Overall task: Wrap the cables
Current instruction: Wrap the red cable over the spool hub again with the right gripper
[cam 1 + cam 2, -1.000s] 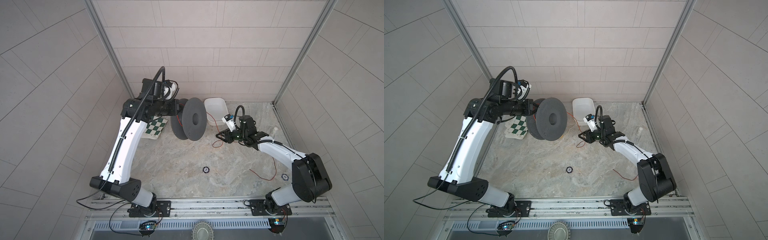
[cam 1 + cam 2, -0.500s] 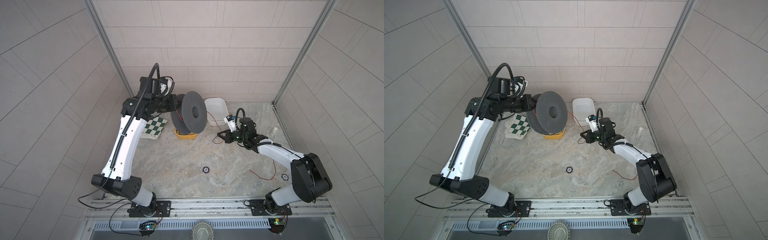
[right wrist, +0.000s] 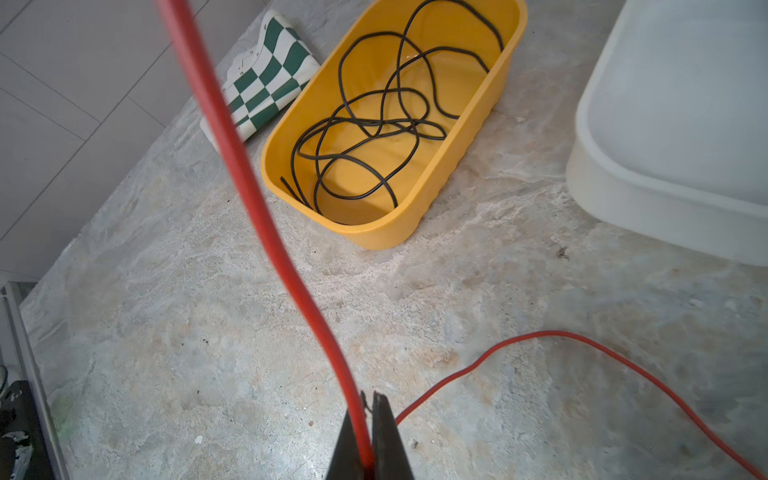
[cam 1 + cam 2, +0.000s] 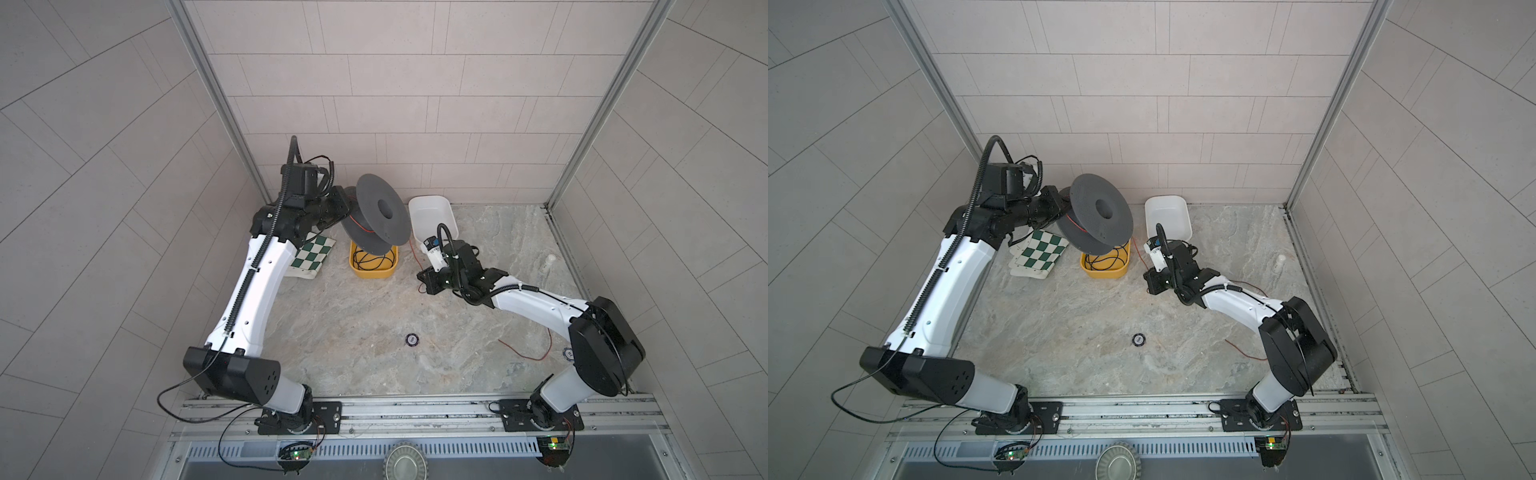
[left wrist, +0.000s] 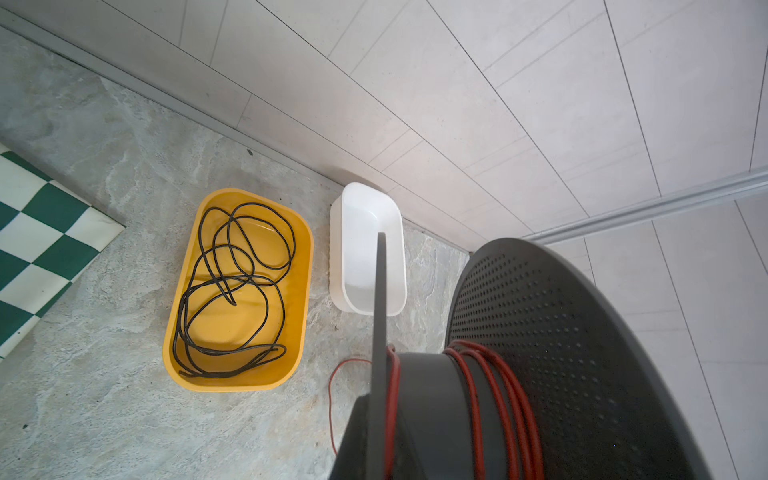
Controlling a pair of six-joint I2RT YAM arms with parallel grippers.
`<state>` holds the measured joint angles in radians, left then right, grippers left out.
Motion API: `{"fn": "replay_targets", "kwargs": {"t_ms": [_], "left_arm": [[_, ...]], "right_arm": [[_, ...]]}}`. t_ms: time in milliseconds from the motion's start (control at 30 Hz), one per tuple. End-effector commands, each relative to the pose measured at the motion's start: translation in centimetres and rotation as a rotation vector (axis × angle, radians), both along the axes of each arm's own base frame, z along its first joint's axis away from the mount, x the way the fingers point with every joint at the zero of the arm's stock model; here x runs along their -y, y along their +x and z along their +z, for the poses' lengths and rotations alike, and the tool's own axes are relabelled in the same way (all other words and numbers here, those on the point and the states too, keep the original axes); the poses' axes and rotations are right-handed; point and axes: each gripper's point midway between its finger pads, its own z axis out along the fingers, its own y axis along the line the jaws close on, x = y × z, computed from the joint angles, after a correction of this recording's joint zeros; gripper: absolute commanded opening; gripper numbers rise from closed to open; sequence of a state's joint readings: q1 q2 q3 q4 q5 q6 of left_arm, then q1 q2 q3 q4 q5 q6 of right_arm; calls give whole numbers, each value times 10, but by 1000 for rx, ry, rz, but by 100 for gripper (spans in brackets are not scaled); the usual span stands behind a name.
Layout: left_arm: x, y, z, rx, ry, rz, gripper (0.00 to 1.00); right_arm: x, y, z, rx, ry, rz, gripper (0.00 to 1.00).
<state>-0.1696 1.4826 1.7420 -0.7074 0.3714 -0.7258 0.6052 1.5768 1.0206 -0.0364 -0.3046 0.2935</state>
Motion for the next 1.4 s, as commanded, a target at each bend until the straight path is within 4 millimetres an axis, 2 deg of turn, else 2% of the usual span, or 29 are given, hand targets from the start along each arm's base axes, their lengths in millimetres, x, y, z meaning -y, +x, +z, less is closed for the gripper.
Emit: {"fn": "replay_targets", "kwargs": {"t_ms": [0,333,600,767,1033,1233,1367], "left_arm": [[-15,4,50,166,-70,112,0],[-43,19,44,210,-75,312,0],[-50,24,32,257,29,404,0],[-42,29,24,261,77,417,0],[-27,38,7,252,157,425,0],[-9,38,-3,249,219,395,0],[5,36,-11,236,275,348,0]], "right_arm": [[-2,-4,-9,10,-92,-2,0],[-29,-23,-5,61,-213,90,0],[-48,-40,22,129,-312,191,0],[-59,-52,43,191,-387,254,0],[-68,-59,90,290,-440,297,0],[-69,-59,129,364,-454,304,0],[-66,-54,148,412,-480,289,0]]}}
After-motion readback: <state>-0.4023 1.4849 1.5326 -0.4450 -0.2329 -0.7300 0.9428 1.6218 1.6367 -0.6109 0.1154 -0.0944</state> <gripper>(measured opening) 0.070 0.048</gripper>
